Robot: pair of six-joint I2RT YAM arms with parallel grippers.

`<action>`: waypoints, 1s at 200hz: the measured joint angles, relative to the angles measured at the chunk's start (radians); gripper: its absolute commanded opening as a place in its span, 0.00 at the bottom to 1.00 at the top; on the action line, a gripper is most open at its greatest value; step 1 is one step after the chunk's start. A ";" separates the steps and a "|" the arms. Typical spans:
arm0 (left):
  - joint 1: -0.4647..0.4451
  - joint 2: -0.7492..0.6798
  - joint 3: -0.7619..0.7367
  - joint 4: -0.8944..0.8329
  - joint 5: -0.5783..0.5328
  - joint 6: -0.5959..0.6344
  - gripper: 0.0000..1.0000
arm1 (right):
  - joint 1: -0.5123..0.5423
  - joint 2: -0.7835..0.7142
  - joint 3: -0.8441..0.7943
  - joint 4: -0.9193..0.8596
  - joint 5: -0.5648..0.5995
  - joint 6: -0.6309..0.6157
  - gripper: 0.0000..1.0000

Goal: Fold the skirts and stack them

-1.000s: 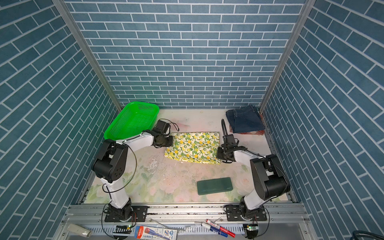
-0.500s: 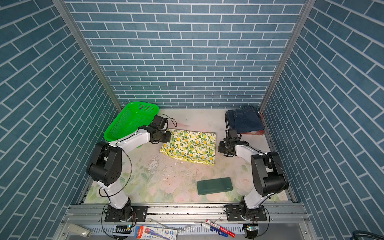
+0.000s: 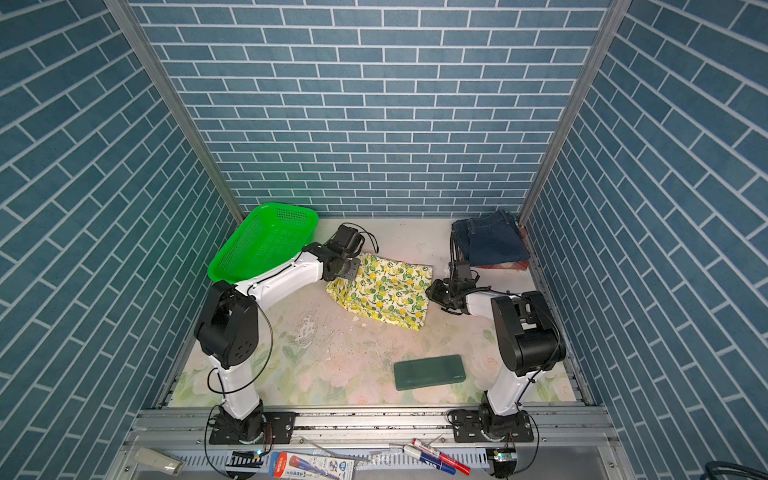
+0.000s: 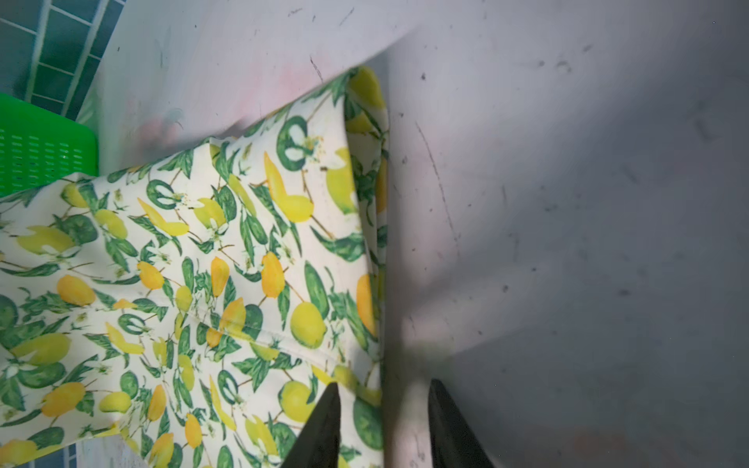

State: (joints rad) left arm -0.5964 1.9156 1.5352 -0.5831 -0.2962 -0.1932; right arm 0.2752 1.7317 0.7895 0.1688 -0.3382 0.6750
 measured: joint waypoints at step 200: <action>-0.153 0.082 0.171 -0.064 -0.055 0.005 0.00 | 0.158 0.056 -0.082 0.286 0.071 0.223 0.00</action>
State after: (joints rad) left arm -0.7498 1.9972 1.7058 -0.6476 -0.3515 -0.1886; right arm 0.4332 1.7882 0.7071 0.4553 -0.2668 0.8978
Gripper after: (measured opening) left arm 0.088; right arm 0.047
